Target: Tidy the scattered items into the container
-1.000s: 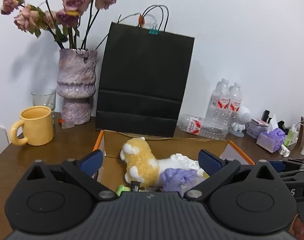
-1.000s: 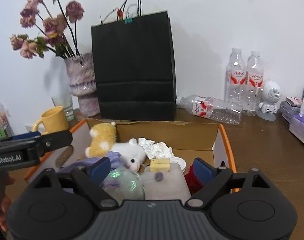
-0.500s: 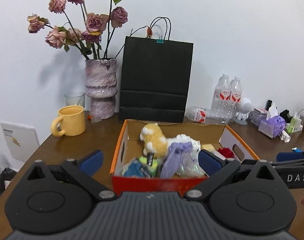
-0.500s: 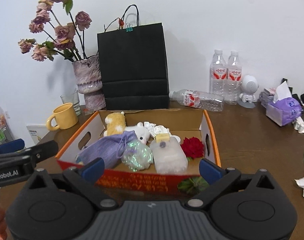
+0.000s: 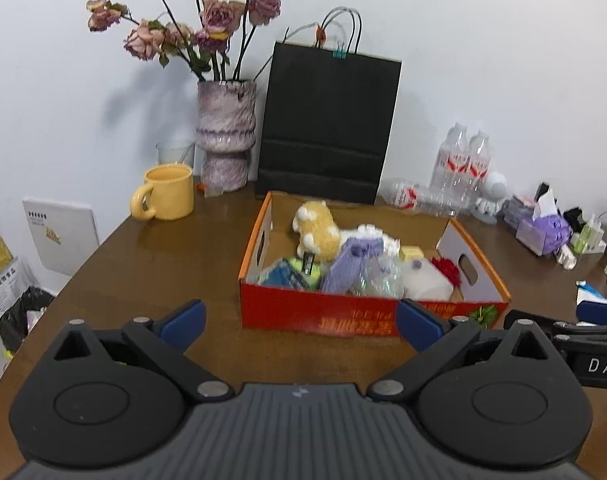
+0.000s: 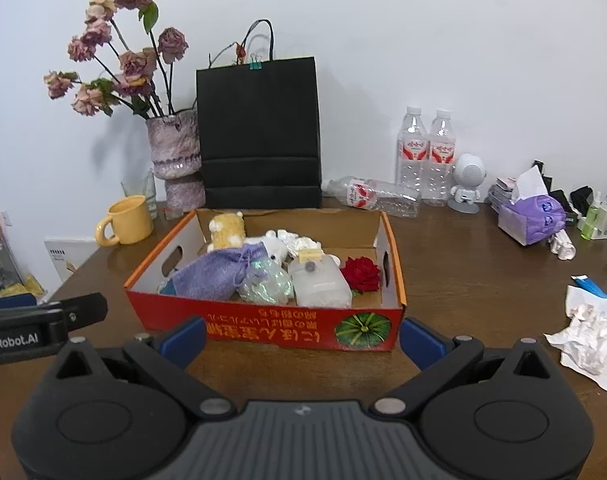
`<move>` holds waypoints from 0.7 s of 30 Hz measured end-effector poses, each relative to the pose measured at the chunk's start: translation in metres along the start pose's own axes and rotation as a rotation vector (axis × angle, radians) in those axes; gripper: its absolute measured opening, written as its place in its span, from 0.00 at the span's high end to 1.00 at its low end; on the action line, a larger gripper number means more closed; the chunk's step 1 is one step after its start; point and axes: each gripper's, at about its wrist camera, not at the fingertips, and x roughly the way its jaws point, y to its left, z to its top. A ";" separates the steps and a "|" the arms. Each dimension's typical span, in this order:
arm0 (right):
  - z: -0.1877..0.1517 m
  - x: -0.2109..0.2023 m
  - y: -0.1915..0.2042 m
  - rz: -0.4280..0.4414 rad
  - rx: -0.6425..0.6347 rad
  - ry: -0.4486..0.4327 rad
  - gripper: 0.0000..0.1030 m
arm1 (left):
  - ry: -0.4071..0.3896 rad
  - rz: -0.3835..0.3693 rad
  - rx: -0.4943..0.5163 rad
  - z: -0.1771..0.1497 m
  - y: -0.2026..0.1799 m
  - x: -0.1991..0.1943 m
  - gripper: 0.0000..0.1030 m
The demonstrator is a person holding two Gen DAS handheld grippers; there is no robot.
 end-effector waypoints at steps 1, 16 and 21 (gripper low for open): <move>-0.001 -0.001 0.001 -0.005 -0.005 0.006 0.00 | 0.010 0.015 0.010 -0.001 -0.002 -0.001 0.00; -0.009 -0.018 0.002 0.009 0.002 0.012 0.00 | 0.032 0.038 0.047 -0.008 -0.013 -0.019 0.00; -0.010 -0.019 0.000 0.013 0.006 0.013 0.00 | 0.037 0.031 0.051 -0.009 -0.016 -0.019 0.00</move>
